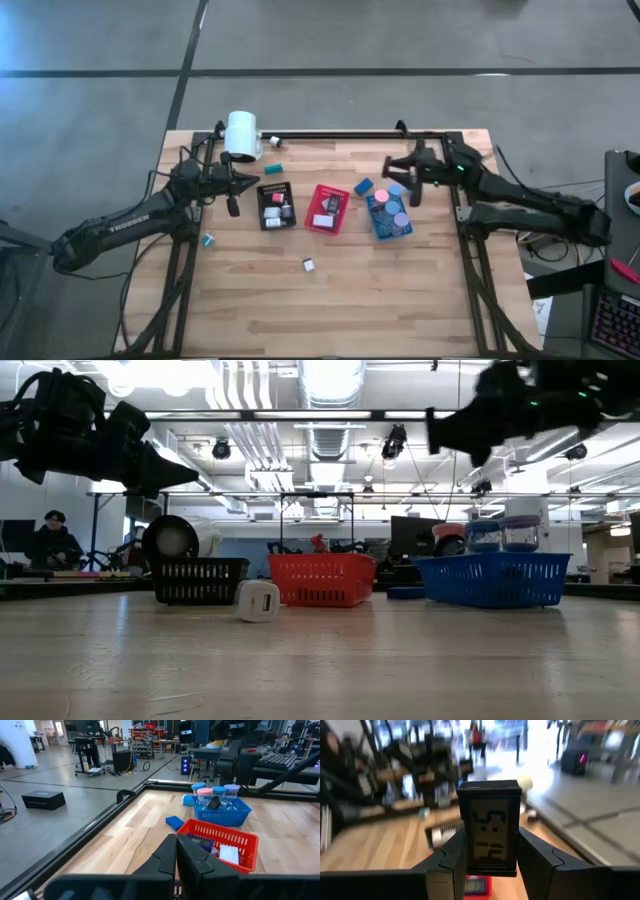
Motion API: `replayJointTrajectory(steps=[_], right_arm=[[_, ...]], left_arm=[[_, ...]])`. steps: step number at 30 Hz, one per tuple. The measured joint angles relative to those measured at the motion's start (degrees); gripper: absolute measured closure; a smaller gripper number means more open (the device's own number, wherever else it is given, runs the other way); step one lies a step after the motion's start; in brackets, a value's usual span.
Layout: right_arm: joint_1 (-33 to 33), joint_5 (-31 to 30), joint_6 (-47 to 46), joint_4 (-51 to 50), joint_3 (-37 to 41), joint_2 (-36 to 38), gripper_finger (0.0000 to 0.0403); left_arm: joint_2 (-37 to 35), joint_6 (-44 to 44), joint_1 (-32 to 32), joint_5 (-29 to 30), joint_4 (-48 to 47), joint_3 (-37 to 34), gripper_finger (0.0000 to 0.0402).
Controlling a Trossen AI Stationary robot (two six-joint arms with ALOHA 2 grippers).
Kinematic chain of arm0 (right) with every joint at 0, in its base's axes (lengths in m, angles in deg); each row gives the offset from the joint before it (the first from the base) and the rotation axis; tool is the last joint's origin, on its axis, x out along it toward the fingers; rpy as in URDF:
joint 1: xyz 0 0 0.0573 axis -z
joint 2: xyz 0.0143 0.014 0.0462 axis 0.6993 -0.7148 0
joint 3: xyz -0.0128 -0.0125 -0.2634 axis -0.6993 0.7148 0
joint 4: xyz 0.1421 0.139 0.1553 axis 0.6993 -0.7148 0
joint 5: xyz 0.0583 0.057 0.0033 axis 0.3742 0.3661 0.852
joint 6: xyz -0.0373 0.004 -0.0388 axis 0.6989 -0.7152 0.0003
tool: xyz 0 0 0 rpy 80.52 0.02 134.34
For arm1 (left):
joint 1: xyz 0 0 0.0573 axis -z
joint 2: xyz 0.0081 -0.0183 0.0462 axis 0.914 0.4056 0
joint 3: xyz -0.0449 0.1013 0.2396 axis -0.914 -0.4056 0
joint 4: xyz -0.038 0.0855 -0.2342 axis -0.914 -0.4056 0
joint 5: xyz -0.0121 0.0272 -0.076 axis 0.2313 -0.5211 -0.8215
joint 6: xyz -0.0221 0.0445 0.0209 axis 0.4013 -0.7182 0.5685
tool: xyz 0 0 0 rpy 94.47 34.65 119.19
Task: Pick & Place Office items
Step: Put the black digital clock into the red bin
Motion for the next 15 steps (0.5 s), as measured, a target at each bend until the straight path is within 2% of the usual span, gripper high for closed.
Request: replayJointTrajectory(steps=[6,15], right_arm=[[-4.85,-0.98,5.84,-14.77,-16.33,-15.39,0.0275],[-15.75,-10.84,10.44,-28.73,-35.74,-37.1,0.0275]], left_arm=[[-0.02,-0.22,0.0,0.0,0.03,0.0,0.0383],[0.0,0.9,0.0,-0.14,-0.32,0.0,0.0383]])
